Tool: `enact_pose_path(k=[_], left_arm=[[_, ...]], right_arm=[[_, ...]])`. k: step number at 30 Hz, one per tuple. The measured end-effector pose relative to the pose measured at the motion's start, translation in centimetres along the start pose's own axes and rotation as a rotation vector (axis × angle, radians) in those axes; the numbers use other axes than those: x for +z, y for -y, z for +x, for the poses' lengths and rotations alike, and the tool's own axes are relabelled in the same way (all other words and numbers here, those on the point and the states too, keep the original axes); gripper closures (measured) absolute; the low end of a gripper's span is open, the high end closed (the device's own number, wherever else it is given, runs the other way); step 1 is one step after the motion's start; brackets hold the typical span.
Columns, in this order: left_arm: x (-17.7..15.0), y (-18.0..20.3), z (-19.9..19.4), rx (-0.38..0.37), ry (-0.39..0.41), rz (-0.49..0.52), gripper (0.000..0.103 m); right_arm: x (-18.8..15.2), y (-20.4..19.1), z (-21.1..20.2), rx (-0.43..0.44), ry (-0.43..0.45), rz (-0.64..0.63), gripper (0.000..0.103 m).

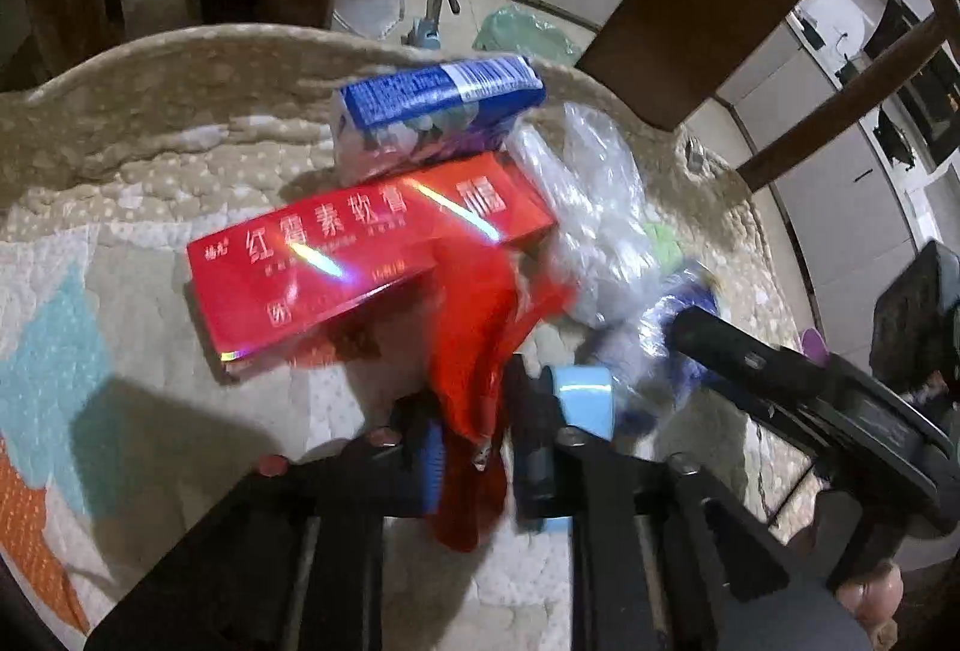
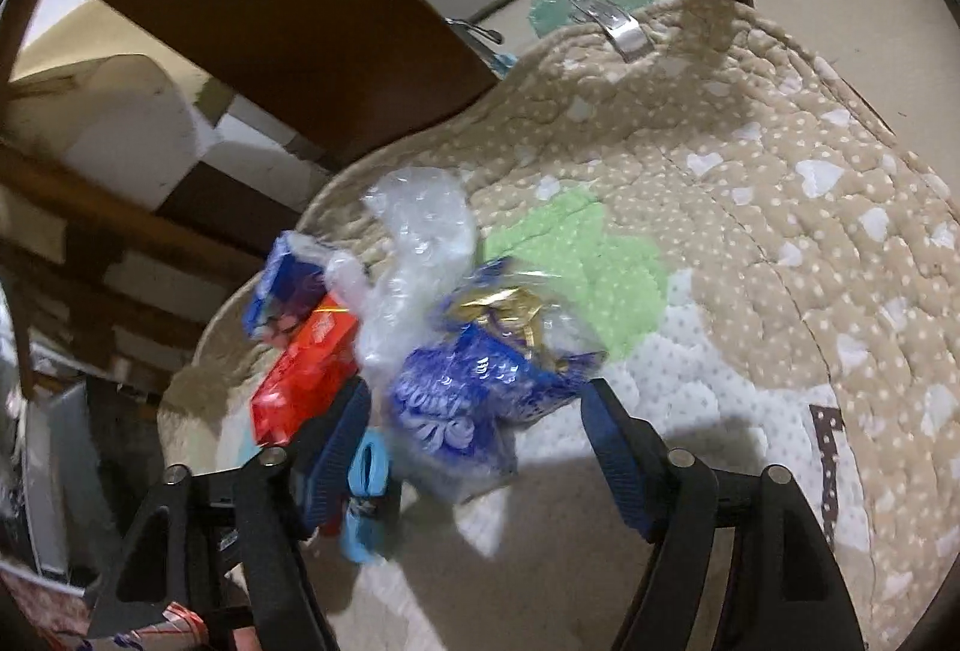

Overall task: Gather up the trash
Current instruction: 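Grasp the red snack bag with left tool while right tool grasps blue snack bag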

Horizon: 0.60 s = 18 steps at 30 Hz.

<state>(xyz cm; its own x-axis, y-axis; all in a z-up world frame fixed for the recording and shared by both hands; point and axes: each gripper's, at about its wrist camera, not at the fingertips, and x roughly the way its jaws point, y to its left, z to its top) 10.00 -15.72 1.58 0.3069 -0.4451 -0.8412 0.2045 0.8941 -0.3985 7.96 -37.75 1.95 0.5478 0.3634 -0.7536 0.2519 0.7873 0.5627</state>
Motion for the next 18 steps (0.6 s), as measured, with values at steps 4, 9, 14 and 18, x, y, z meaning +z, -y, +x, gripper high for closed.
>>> enact_pose_path(k=[4, 9, 14, 18], left_arm=[[-1.7, 0.3, -1.9, -0.018, 0.006, -0.003, 0.091], [-4.6, 0.8, -5.1, -0.017, 0.03, 0.032, 0.091], [-8.1, -0.6, -8.3, -0.011, 0.04, 0.018, 0.091], [-10.5, -1.6, -9.2, 0.03, 0.042, -0.009, 0.091]], right_arm=[[-0.1, 0.1, -0.7, 0.055, -0.013, -0.006, 0.077], [-1.2, -0.5, -2.7, 0.021, -0.004, -0.072, 0.095], [-2.4, -0.4, -4.4, 0.007, 0.01, -0.095, 0.085], [-1.8, 0.0, -4.7, 0.001, 0.04, -0.031, 0.02]])
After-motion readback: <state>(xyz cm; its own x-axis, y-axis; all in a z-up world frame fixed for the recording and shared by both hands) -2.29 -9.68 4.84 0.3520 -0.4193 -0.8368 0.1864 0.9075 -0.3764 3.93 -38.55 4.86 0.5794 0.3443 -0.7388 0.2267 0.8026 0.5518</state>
